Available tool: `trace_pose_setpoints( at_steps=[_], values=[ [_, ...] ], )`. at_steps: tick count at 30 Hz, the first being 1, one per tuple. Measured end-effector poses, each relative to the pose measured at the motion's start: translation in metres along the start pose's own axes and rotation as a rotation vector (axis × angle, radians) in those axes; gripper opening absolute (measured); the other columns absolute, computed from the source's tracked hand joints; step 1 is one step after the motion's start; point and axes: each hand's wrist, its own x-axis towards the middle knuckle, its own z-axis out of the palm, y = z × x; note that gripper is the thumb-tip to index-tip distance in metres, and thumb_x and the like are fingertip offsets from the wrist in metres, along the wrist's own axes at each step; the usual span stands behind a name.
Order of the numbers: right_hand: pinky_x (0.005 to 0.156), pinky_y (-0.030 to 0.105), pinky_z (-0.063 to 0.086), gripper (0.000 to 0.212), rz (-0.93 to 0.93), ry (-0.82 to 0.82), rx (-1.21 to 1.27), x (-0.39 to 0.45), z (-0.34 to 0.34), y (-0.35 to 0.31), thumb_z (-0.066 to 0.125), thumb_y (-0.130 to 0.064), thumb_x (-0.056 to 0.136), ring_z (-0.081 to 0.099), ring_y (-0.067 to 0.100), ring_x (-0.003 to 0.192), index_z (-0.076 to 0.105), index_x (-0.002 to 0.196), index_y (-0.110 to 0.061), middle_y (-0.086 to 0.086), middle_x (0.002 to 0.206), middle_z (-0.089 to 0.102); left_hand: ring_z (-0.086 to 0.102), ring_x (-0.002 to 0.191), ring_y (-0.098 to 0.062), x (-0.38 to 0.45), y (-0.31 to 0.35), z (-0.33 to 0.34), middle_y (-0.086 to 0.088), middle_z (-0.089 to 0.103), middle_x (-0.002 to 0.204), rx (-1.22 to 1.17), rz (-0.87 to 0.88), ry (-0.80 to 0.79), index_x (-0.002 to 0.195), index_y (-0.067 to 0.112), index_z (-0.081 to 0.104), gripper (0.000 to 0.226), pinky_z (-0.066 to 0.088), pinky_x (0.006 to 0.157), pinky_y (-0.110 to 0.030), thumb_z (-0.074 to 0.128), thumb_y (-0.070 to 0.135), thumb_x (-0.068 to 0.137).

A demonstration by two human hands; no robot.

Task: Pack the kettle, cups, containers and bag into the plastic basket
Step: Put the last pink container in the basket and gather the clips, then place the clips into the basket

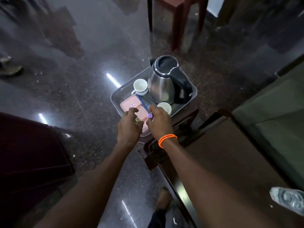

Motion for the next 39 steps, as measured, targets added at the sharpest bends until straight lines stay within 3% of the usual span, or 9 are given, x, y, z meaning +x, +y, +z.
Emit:
trace_pose_setpoints(
  at_steps=[4, 16, 21, 23, 26, 31, 36, 39],
  values=[
    [0.073, 0.047, 0.045, 0.012, 0.032, -0.015, -0.096, -0.003, 0.015, 0.008, 0.06, -0.004, 0.084, 0.06, 0.041, 0.088, 0.061, 0.095, -0.006, 0.019, 0.092, 0.066, 0.067, 0.094, -0.034, -0.003, -0.007, 0.014, -0.009, 0.071, 0.104, 0.007, 0.02, -0.026, 0.121, 0.02, 0.057, 0.043, 0.049, 0.078, -0.042, 0.068, 0.014, 0.08],
    [0.08, 0.049, 0.048, 0.021, -0.003, -0.05, -0.181, -0.003, 0.017, 0.009, 0.058, -0.004, 0.084, 0.061, 0.042, 0.092, 0.063, 0.105, -0.005, 0.021, 0.097, 0.066, 0.064, 0.091, -0.046, -0.009, 0.0, 0.023, -0.021, 0.07, 0.103, 0.116, 0.154, -0.043, 0.117, 0.008, 0.058, 0.034, 0.044, 0.073, -0.047, 0.057, 0.022, 0.086],
    [0.084, 0.047, 0.049, 0.025, -0.049, 0.032, -0.081, -0.017, 0.002, 0.019, 0.069, -0.008, 0.082, 0.058, 0.038, 0.095, 0.065, 0.107, -0.003, 0.019, 0.1, 0.064, 0.059, 0.107, -0.042, -0.018, 0.002, 0.022, -0.018, 0.064, 0.118, 0.089, 0.13, -0.005, 0.132, 0.009, 0.053, 0.051, 0.045, 0.087, -0.049, 0.067, 0.024, 0.085],
    [0.086, 0.045, 0.048, 0.028, -0.025, 0.096, -0.082, -0.025, -0.009, 0.03, 0.072, -0.018, 0.086, 0.057, 0.036, 0.096, 0.066, 0.108, -0.004, 0.017, 0.102, 0.065, 0.054, 0.115, -0.034, -0.027, 0.01, 0.025, -0.013, 0.06, 0.125, 0.114, 0.194, 0.042, 0.135, 0.013, 0.05, 0.054, 0.043, 0.092, -0.048, 0.068, 0.029, 0.087],
    [0.09, 0.047, 0.049, 0.031, 0.044, 0.182, -0.102, -0.045, -0.027, 0.054, 0.07, -0.013, 0.08, 0.059, 0.037, 0.1, 0.067, 0.111, -0.006, 0.016, 0.105, 0.065, 0.049, 0.123, -0.031, -0.043, 0.034, 0.04, -0.01, 0.055, 0.132, 0.163, 0.329, 0.036, 0.138, 0.017, 0.049, 0.057, 0.039, 0.098, -0.048, 0.065, 0.03, 0.085],
    [0.087, 0.05, 0.048, 0.032, 0.272, 0.269, -0.139, -0.114, -0.069, 0.124, 0.067, -0.02, 0.08, 0.059, 0.038, 0.1, 0.066, 0.111, -0.01, 0.014, 0.106, 0.066, 0.049, 0.121, -0.028, -0.095, 0.092, 0.095, -0.008, 0.055, 0.13, 0.246, 0.585, -0.103, 0.138, 0.018, 0.051, 0.059, 0.036, 0.096, -0.045, 0.068, 0.029, 0.082],
    [0.083, 0.048, 0.048, 0.032, 0.583, 0.325, -0.13, -0.232, -0.117, 0.203, 0.058, -0.023, 0.077, 0.058, 0.038, 0.098, 0.066, 0.106, -0.011, 0.014, 0.105, 0.065, 0.049, 0.117, -0.022, -0.181, 0.153, 0.171, -0.001, 0.058, 0.123, 0.286, 0.779, -0.389, 0.132, 0.024, 0.05, 0.054, 0.035, 0.096, -0.041, 0.059, 0.029, 0.079],
    [0.085, 0.049, 0.049, 0.035, 0.772, 0.344, -0.105, -0.317, -0.134, 0.247, 0.052, -0.024, 0.075, 0.06, 0.039, 0.099, 0.066, 0.104, -0.011, 0.014, 0.105, 0.065, 0.055, 0.108, -0.024, -0.247, 0.189, 0.218, 0.001, 0.059, 0.113, 0.325, 0.909, -0.58, 0.119, 0.025, 0.056, 0.042, 0.041, 0.092, -0.042, 0.052, 0.03, 0.078]
  ],
)
